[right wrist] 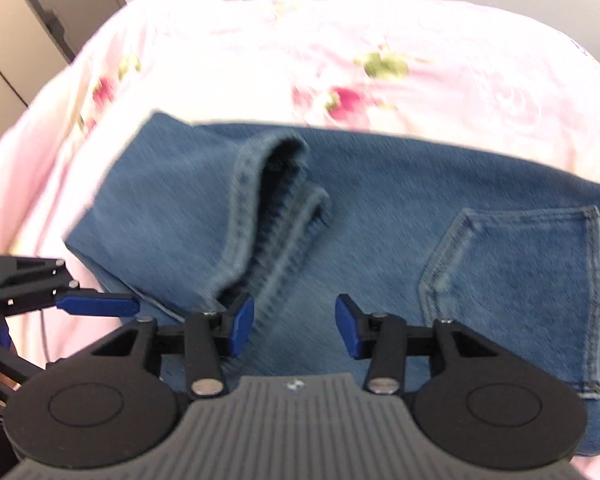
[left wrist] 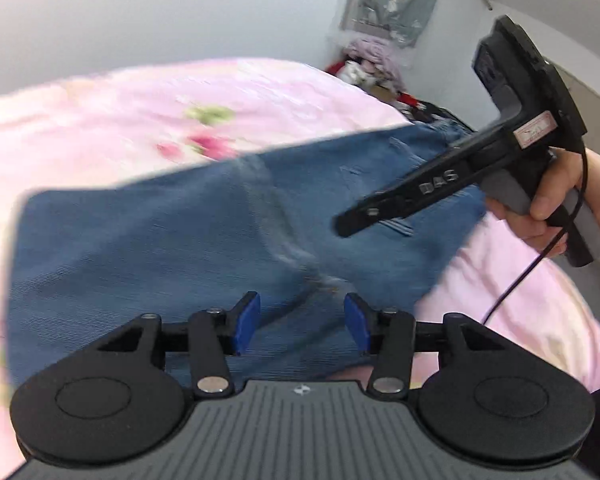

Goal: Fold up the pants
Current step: 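Grasp the folded leg hems with the right tool and lay them flat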

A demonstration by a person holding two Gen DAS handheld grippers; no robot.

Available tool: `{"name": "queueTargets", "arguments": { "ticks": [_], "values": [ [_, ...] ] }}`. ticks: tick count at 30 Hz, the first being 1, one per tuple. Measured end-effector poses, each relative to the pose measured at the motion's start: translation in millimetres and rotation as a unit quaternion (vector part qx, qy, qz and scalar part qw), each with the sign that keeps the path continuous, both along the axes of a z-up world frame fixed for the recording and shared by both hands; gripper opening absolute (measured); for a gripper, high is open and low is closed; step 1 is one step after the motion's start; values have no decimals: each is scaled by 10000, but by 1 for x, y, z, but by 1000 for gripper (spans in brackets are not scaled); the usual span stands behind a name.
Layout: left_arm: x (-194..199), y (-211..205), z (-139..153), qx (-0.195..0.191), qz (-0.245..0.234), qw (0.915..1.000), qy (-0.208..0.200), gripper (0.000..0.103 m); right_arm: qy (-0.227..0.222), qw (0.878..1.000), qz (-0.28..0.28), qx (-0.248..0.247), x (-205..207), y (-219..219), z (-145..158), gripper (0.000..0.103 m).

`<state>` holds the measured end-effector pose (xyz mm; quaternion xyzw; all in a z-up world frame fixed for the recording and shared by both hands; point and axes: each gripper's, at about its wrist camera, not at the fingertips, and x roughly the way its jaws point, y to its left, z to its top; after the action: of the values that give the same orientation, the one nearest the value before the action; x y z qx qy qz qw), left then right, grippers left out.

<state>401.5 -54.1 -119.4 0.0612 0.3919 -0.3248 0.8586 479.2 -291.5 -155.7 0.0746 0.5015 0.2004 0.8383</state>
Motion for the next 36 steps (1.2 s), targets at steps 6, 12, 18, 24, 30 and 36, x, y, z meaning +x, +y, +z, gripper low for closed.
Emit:
{"name": "queueTargets", "arguments": {
  "ticks": [6, 12, 18, 24, 30, 36],
  "values": [
    [48, 68, 23, 372, 1235, 9903, -525, 57, -146, 9985, -384, 360, 39, 21, 4, 42],
    [129, 111, 3, 329, 2331, 9717, -197, 57, -16, 9904, -1160, 757, 84, 20, 3, 42],
    [163, 124, -30, -30, 2808, 9596, 177, 48, 251, 9898, -1178, 756, 101, 32, -11, 23],
    [175, 107, -41, 149, 2767, 9607, 167, 20, 263, 9961, -830, 155, 77, 42, -9, 0],
    [181, 93, -48, 397, 3153, 9481, 138, 19, 606, 9885, -1289, -498, 80, 18, -58, 0],
    [138, 97, -20, 404, 2628, 9637, -229, 29, 200, 9922, -1198, 275, 45, -9, -36, 2]
  ]
}}
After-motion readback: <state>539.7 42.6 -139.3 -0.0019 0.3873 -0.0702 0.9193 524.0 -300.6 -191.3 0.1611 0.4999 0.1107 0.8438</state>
